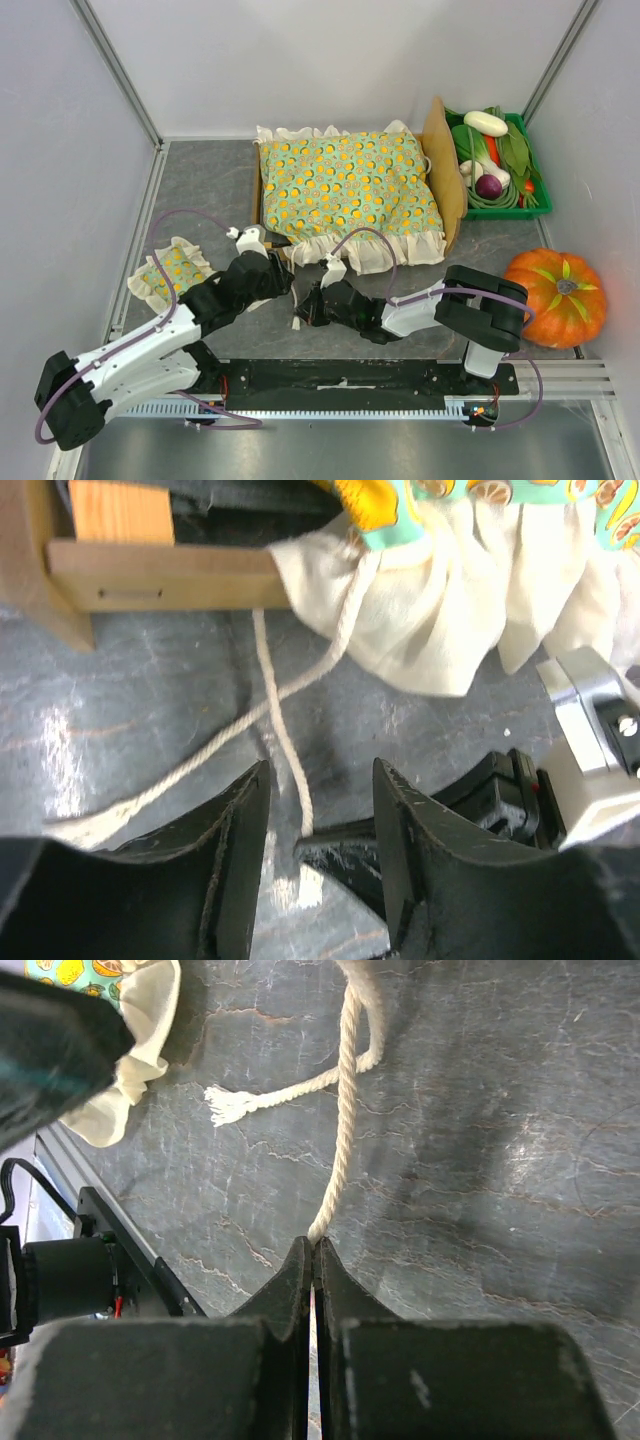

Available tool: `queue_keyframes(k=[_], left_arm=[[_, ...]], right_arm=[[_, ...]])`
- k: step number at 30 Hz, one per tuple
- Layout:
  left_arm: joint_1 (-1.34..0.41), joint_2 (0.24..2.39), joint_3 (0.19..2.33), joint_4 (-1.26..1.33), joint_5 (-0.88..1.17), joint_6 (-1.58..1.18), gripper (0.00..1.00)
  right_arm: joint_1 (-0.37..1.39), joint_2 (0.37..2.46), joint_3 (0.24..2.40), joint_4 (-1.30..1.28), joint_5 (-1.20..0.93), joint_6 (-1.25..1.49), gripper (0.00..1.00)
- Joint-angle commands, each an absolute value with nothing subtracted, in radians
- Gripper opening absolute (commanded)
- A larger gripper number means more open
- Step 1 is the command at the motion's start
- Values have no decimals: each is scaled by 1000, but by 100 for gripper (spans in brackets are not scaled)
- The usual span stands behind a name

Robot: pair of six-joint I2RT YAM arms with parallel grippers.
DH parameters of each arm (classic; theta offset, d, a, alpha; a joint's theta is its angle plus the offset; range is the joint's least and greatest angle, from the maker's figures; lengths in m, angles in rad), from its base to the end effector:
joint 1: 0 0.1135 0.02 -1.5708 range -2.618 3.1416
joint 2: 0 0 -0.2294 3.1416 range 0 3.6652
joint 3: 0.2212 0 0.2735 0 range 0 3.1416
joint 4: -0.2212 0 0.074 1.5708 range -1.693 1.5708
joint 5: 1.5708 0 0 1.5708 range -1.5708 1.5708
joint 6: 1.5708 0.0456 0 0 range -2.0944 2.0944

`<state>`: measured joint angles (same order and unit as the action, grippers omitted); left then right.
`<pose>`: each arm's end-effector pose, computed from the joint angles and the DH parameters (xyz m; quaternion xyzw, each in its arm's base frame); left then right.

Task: Set up the pet bed

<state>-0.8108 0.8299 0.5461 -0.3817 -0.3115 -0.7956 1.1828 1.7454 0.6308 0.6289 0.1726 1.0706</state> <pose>0.1689 -0.1574 0.1932 -0.0611 0.8889 -0.2140 0.4004 0.1345 0.3085 0.0708 -0.0034 0.8544 0.4328 0.2877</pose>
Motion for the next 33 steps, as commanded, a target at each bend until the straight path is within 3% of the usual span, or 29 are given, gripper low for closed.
queue_keyframes(k=[1, 7, 13, 29, 33], left_arm=[[-779, 896, 552, -126, -270, -649, 50], [-769, 1012, 540, -3, -256, -574, 45], [-765, 1088, 545, 21, -284, -543, 30], [-767, 1055, 511, 21, -336, -499, 49], [-769, 1101, 518, 28, -348, -476, 46]], right_arm=[[1183, 1718, 649, 635, 210, 1006, 0], [1180, 1710, 667, 635, 199, 979, 0], [1180, 1698, 672, 641, 186, 979, 0], [1177, 1709, 693, 644, 153, 977, 0], [1177, 1710, 696, 652, 147, 980, 0]])
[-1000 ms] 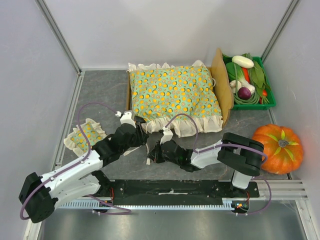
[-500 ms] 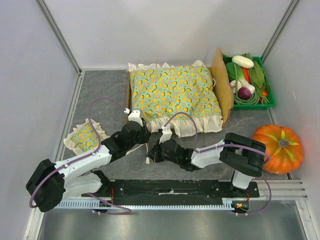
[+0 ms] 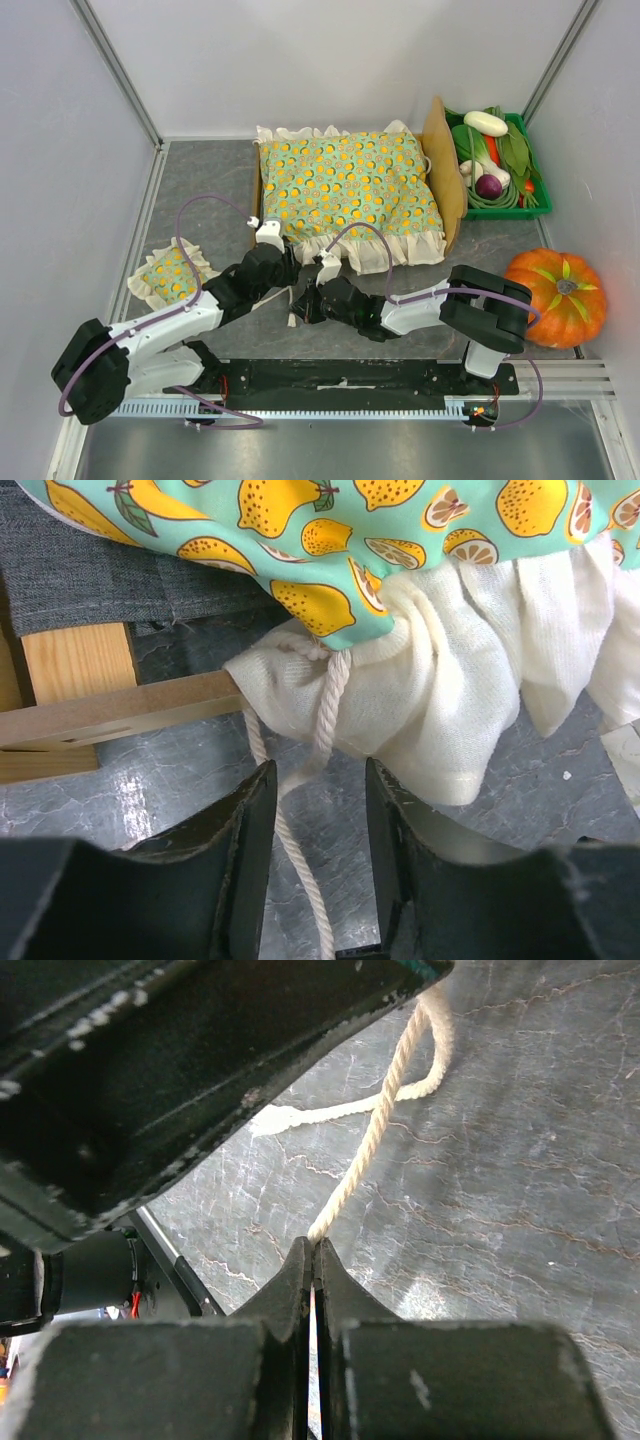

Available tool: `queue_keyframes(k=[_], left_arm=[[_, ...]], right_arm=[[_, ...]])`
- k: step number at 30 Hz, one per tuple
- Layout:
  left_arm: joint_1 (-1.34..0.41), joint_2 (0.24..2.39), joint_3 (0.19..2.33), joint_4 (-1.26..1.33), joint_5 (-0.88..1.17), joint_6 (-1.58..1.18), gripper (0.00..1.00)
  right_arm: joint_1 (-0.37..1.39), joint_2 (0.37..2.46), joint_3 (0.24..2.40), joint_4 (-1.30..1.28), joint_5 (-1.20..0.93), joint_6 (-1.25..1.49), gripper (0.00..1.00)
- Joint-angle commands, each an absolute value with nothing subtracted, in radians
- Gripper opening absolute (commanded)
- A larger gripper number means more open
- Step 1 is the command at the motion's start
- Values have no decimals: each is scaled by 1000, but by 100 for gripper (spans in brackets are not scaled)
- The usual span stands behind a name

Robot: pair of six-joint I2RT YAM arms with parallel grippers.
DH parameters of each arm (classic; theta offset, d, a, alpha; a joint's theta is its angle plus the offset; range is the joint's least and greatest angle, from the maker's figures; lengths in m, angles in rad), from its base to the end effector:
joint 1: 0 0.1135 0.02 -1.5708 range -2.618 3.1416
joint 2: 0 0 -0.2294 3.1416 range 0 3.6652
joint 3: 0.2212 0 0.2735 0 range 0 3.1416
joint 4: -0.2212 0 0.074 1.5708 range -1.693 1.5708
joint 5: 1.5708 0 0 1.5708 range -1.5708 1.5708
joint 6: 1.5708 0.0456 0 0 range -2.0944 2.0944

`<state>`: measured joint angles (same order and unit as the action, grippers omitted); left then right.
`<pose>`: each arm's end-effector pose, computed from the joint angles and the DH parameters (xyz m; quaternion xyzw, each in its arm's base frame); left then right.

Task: Set up the pet bed

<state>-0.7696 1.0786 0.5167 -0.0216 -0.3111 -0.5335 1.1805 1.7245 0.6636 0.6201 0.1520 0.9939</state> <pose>0.2017 -0.1760 0.1596 0.0296 0.8726 -0.1754 0.4550 0.1378 0.3168 0.0858 -0.0380 0.8423 0.4428 0.3050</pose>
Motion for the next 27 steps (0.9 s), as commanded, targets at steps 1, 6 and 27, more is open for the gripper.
queue_keyframes(k=[1, 6, 27], left_arm=[[-767, 1112, 520, 29, -351, -477, 45], [-767, 1158, 517, 58, -357, -469, 42], [-762, 1174, 537, 66, -397, -472, 2]], right_arm=[[1178, 1709, 698, 652, 144, 980, 0], [1177, 1704, 699, 649, 135, 983, 0], [1175, 1713, 667, 675, 127, 1008, 0]])
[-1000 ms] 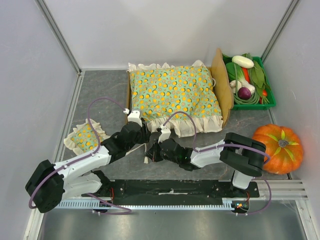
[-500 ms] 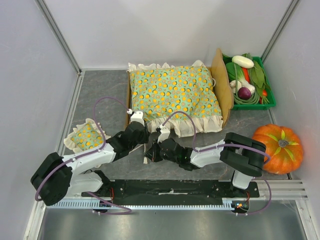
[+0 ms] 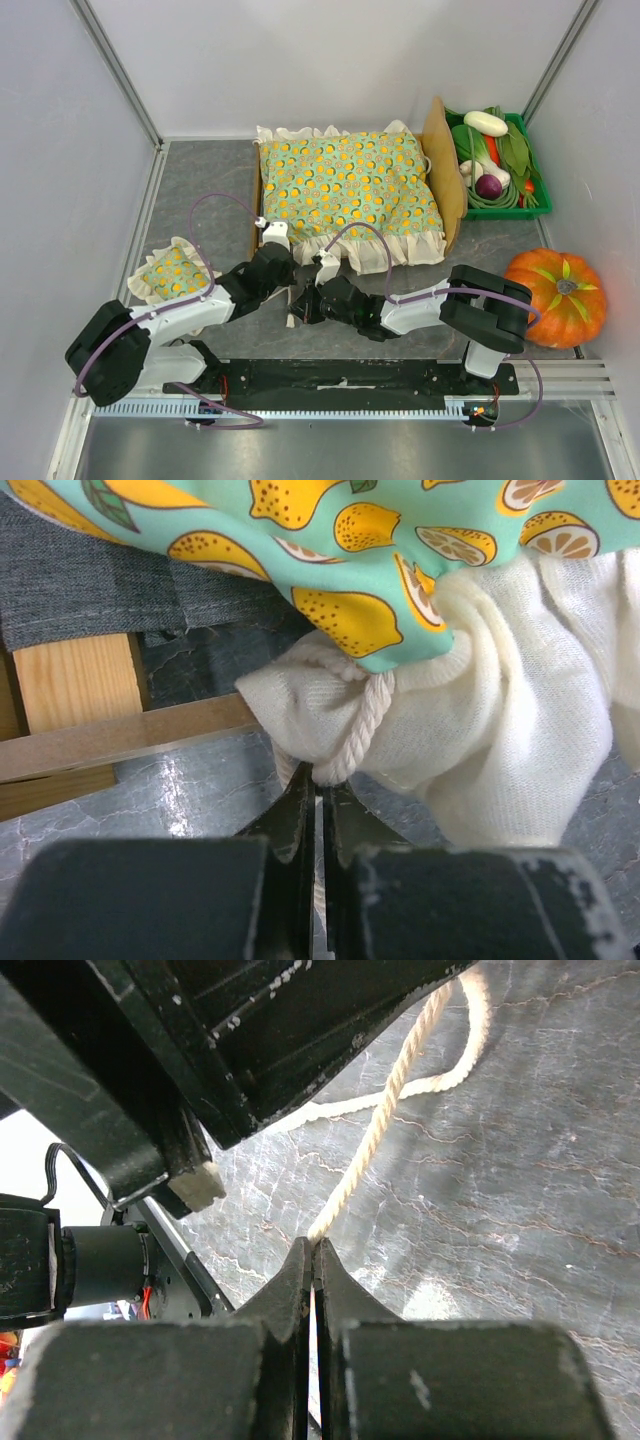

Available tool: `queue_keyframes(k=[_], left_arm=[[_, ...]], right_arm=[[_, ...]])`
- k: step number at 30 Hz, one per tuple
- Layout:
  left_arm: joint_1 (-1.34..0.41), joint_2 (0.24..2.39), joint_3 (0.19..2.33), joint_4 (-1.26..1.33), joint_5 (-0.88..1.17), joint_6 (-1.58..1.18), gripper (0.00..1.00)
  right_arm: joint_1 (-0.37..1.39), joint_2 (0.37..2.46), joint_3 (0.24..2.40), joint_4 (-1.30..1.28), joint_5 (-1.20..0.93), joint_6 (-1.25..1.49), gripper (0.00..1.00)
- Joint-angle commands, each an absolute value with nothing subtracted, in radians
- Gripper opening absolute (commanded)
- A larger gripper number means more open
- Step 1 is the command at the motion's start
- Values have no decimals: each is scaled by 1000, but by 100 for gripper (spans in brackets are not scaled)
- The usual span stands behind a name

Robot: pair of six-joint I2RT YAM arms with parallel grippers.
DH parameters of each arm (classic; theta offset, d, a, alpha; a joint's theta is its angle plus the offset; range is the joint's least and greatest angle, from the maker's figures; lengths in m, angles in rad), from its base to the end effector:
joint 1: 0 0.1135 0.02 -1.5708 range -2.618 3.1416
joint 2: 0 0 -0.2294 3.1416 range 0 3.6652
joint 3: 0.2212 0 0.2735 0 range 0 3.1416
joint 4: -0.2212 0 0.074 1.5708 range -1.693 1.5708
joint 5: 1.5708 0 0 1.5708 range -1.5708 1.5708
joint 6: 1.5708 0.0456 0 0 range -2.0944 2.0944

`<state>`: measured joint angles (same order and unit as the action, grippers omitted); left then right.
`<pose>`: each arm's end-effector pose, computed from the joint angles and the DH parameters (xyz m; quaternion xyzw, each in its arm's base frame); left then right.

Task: Set up the pet bed

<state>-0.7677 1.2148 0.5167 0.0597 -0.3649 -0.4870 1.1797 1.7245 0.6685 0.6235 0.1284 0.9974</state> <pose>0.2104 -0.1804 0.1335 0.0421 0.8812 -0.1283 0.4530 0.1377 0.3185 0.0875 -0.0421 0.8403 0.4514 0.2973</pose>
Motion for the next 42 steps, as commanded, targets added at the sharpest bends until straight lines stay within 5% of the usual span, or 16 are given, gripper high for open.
queue_keyframes(k=[1, 19, 42], left_arm=[[-761, 1160, 534, 57, -396, -476, 2], [-710, 980, 485, -113, -319, -471, 2], [-709, 893, 503, -262, -199, -443, 2]], right_arm=[[1172, 1715, 658, 680, 126, 1011, 0], [1039, 1672, 673, 825, 25, 1062, 0], [954, 1831, 792, 896, 228, 1160, 0]])
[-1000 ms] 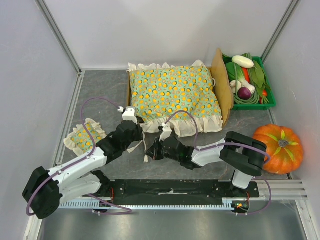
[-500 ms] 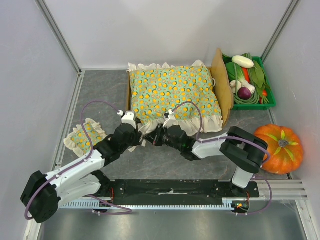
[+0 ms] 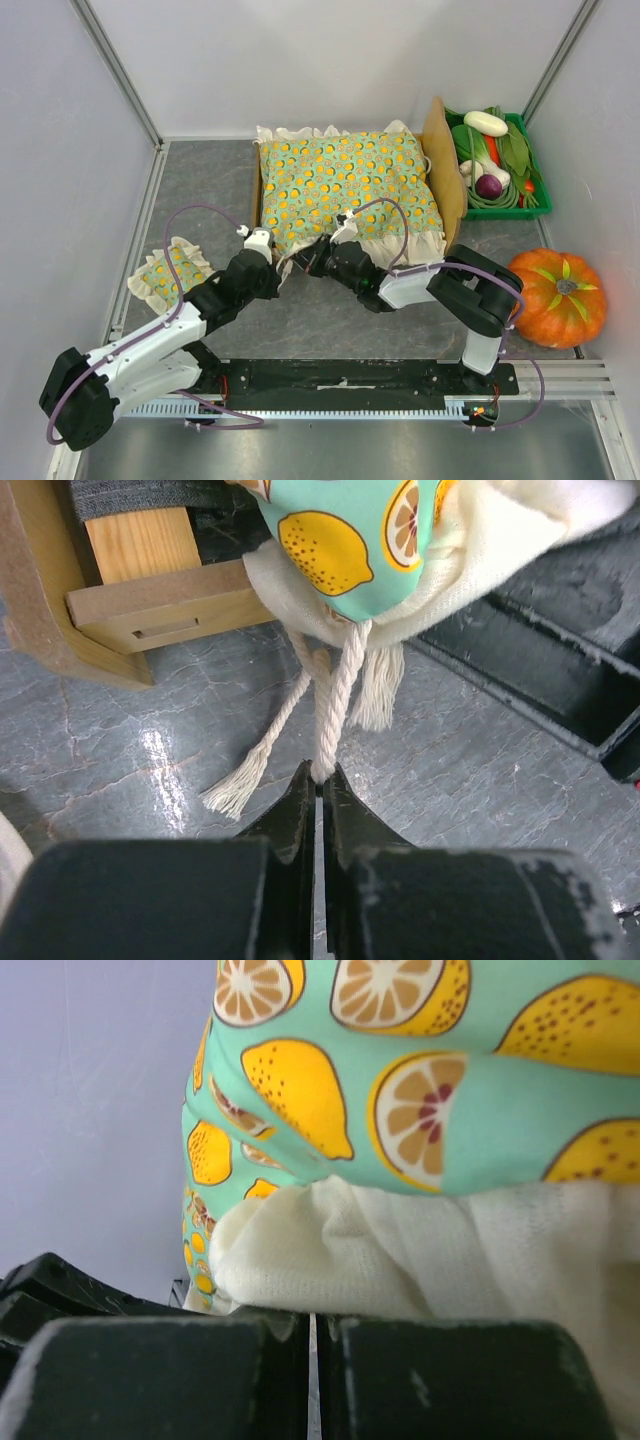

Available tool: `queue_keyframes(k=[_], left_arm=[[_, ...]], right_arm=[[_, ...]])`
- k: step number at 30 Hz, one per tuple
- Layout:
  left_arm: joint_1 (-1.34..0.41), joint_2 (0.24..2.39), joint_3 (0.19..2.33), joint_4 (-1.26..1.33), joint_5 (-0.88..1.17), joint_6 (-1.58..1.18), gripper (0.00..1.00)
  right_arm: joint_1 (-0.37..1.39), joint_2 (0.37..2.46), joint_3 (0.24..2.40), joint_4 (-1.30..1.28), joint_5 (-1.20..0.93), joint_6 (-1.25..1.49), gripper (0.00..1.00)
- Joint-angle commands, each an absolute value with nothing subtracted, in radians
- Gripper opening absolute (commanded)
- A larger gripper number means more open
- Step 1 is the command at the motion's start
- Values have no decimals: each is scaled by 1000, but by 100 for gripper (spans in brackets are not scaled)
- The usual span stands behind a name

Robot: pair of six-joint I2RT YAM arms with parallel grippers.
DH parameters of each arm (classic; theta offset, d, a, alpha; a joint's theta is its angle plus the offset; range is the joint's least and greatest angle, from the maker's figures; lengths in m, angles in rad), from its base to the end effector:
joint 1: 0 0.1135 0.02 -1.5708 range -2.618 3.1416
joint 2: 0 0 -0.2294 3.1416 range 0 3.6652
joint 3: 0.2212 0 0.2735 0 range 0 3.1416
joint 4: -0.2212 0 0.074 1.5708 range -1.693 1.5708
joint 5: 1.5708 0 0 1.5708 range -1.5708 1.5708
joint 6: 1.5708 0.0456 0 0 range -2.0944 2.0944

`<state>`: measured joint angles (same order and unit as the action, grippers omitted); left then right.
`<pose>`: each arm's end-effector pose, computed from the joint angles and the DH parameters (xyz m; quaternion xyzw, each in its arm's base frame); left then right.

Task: Set up the pet bed

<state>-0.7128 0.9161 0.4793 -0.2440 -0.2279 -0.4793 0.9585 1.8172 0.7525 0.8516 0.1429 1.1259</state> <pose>0.1879 -0.1488 0.1624 0.0559 0.8964 -0.1552 0.4115 0.2204 0.3025 0.1065 0.1096 0.7698 0.5128 0.3638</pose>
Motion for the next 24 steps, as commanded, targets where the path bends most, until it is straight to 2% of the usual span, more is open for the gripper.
queue_keyframes(k=[1, 16, 19, 20, 21, 23, 24], left_arm=[[-707, 891, 503, -262, -192, -445, 2], [-707, 885, 511, -176, -48, -479, 4], [-709, 876, 515, -179, -46, -480, 21], [-709, 871, 515, -186, -57, -479, 33], [-709, 862, 515, -199, -67, -479, 39], [-709, 828, 509, -213, -99, -482, 52], [-709, 818, 508, -227, -107, -483, 54]], right_arm=[[954, 1839, 798, 900, 232, 1166, 0], [1060, 1925, 859, 867, 304, 1193, 0], [1066, 1931, 842, 889, 288, 1190, 0], [1066, 1931, 818, 899, 288, 1195, 0], [1065, 1931, 809, 908, 281, 1200, 0], [1065, 1934, 807, 911, 265, 1186, 0], [1065, 1936, 810, 913, 256, 1183, 0]])
